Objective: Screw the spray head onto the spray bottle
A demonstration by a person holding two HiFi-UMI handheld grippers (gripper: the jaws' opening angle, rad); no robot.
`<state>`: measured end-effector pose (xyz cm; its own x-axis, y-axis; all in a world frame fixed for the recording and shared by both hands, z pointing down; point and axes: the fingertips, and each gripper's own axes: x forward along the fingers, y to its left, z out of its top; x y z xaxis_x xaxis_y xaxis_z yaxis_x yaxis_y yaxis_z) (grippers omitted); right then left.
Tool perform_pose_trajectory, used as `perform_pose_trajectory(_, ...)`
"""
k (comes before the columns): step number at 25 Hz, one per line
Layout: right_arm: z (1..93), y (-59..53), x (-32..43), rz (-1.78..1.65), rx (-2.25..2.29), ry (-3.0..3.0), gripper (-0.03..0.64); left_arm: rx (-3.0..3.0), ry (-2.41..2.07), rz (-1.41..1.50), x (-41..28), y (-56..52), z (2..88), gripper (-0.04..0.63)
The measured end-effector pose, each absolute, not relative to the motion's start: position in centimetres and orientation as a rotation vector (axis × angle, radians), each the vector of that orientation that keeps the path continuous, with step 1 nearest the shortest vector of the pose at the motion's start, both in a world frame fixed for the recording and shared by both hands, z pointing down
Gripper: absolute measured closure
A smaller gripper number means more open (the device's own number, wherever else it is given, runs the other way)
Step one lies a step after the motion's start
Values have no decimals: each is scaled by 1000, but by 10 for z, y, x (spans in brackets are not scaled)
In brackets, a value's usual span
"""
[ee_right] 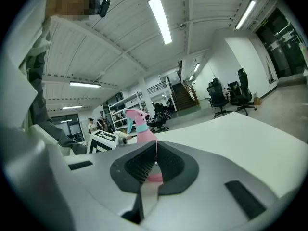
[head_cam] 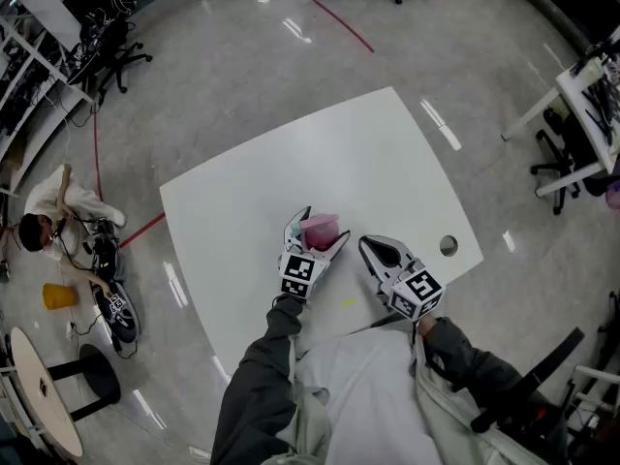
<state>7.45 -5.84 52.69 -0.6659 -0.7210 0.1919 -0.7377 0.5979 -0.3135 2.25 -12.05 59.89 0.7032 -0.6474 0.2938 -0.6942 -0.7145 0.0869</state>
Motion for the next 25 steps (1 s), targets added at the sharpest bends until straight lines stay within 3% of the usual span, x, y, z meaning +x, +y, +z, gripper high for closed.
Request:
perform_pose_trajectory(4,489,-61,64,547,1153,-2912,608,2759,-1000,382,25,-114,590,155)
perform_pose_trajectory(6,477,-57,57,492,1014,-2945,388,2813,-929,415,29,-97,585,156)
perform_pose_trajectory(8,469,-46,47,371,827,-2940,360,2864,-839,415,35,-77,568,156)
perform_pose_trajectory(16,414,-9,-10,19,392,-2989,368,2952,-589,712,36,-18,554,156)
perform_pose_trajectory(17,416,-7,-15,-42,365,-2944,474,2937,-621,732,32,-18,556,156)
perform_pose_trajectory(18,419,-6,-19,-93,368,-2899,537,2913,-667,742,27,-20,557,156)
perform_pose_trajectory(19,421,-8,-21,-110,400,-2876,537,2888,-726,752,21,-22,558,156)
perform_pose_trajectory(22,422,-27,-17,96,635,-2880,537,2802,-969,808,8,-32,556,156)
perform_pose_trajectory(25,434,-53,-3,548,999,-2743,537,2669,-1228,856,4,-40,557,158)
